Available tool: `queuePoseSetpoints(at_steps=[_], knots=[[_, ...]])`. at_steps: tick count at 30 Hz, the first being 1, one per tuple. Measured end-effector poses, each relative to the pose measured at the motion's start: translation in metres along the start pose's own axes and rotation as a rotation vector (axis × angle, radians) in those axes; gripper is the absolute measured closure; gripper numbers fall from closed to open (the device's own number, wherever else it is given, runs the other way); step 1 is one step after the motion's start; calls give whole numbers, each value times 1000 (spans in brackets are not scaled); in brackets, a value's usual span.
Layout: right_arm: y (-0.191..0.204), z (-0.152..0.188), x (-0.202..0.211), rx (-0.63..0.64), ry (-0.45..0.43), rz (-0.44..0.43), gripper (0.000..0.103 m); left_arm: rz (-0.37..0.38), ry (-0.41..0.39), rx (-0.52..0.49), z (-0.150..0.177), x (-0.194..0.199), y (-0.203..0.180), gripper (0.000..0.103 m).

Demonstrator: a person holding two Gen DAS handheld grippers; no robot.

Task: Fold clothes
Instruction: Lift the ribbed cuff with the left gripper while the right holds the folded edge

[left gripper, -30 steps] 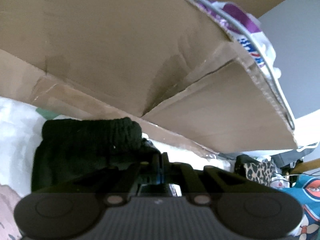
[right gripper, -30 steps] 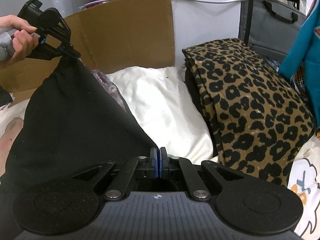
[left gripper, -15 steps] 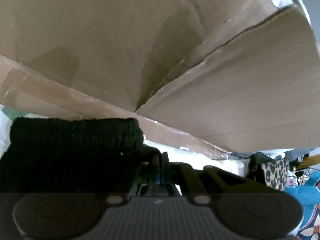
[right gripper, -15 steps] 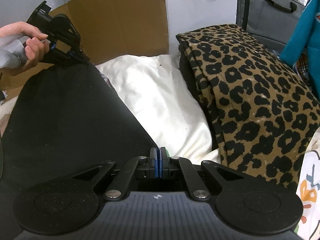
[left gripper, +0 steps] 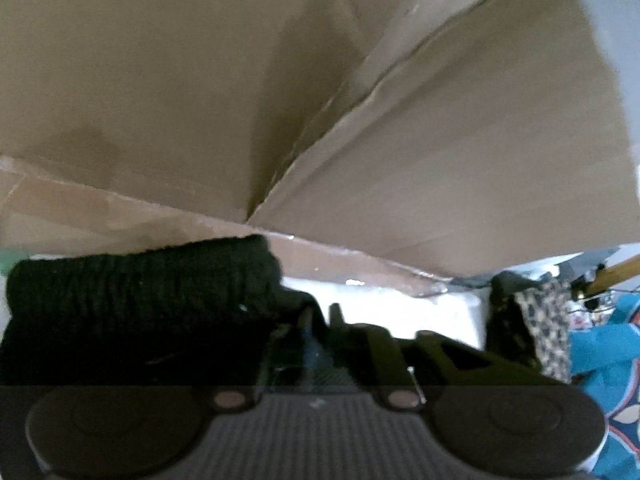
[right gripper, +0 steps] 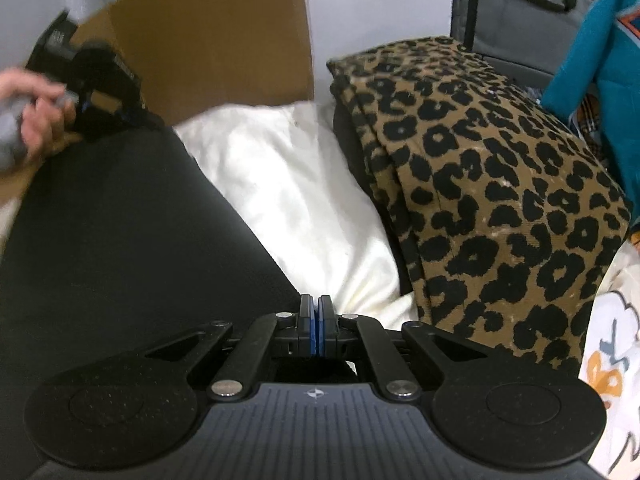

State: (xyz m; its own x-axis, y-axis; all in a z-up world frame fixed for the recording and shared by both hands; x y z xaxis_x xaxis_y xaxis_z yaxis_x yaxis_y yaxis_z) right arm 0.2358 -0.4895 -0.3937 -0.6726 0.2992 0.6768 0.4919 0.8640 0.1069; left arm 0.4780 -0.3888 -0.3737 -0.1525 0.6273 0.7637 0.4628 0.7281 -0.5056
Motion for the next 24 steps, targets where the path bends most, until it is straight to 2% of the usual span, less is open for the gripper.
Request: queuePoseSetpoints(at_steps=[1, 5, 8, 14, 24], knots=[[-1, -2, 3, -14, -11, -5, 102, 10, 0, -13, 0, 6, -2, 71], [-4, -8, 18, -30, -46, 9, 101, -6, -8, -91, 0, 30, -11, 66], [0, -12, 26, -27, -62, 0, 101, -7, -10, -153, 3, 48, -21, 66], [25, -14, 26, 9, -49, -54, 101, -84, 0, -325, -9, 63, -16, 66], [37, -2, 7, 22, 11, -66, 100, -156, 71, -447, 10, 51, 7, 66]])
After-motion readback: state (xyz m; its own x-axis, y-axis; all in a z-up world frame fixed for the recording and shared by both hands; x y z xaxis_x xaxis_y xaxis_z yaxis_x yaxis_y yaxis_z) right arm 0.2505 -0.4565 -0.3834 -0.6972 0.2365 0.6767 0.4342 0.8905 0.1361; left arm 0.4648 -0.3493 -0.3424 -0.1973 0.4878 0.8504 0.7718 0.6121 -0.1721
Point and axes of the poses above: each gripper's, at about its wrist camera, not at the fingertips, and x roughly against the way its jaws point, y to its left, z to its underside, the point moved 6 cm from there along -x, roughly the way its jaws point, and after that the axes turned 5 degrees about -y, right-handed, at the moved point
